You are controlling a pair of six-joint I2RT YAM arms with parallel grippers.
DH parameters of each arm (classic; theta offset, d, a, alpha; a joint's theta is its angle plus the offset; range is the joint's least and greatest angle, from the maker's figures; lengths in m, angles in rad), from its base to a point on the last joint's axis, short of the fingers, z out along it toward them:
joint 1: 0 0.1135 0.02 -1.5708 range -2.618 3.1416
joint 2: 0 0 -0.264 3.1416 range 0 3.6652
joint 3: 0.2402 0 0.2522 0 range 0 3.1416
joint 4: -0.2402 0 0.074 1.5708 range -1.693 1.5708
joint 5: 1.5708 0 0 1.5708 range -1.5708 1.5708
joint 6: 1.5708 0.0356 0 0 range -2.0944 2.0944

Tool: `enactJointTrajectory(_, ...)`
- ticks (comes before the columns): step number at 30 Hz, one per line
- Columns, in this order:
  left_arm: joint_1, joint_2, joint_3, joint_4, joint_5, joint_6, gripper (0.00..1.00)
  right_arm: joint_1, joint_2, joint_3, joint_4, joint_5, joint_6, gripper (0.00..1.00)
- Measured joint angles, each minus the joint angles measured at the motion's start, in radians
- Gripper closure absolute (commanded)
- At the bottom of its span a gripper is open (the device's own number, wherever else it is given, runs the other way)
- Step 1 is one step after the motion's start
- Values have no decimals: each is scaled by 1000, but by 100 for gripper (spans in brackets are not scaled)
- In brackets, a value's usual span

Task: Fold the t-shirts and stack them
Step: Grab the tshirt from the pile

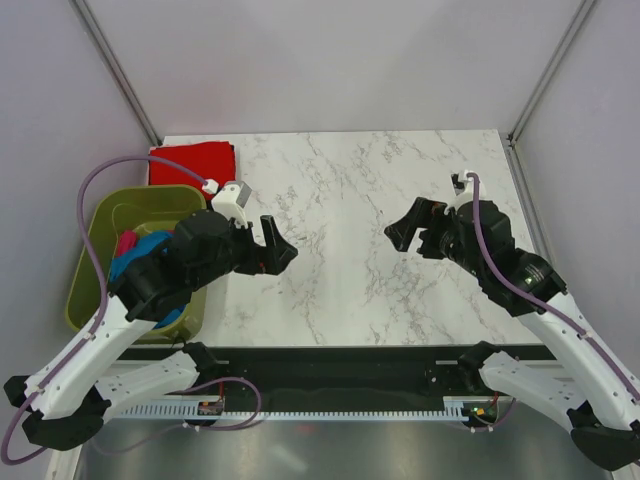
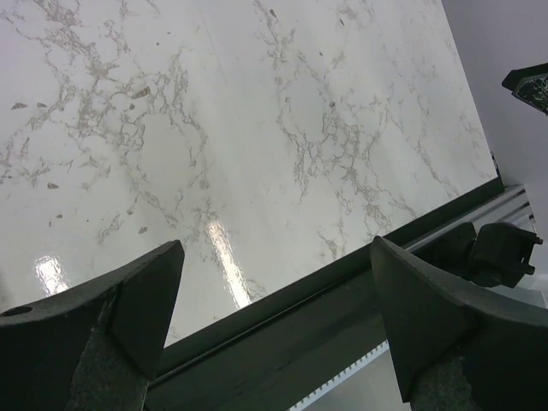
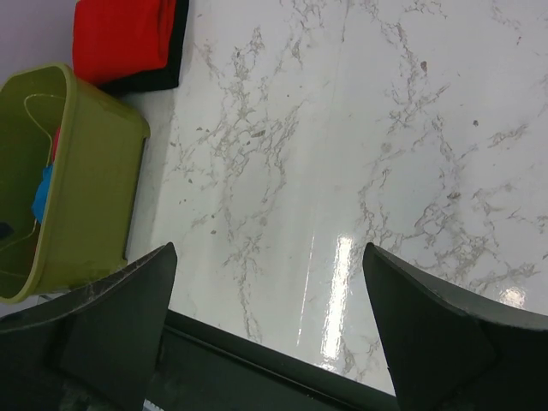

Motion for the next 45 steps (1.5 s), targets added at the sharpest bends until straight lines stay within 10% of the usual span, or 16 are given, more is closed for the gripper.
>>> enactJointTrajectory(10,55,101,96,-32,-167,1,6,0,-37,-6,2,10,0,2)
enactJointTrajectory(15,465,315,288,-120,-188,0,15,0,-56,-40,2,4,0,2)
enactJointTrajectory(23,1069,373,174,-163,-109,-86,22,0,-109,-99,3,-21,0,2)
enactJointTrajectory(38,1211,647,-11,-113,-127,-181,27,0,-47,-101,1,-82,-16,2)
enactJointTrajectory(43,1215,681,-71,-40,-114,-181,46,0,-42,-101,2,-84,-16,2)
enactJointTrajectory(45,1216,681,-100,-14,-105,-183,75,0,-36,-101,2,-85,-16,2)
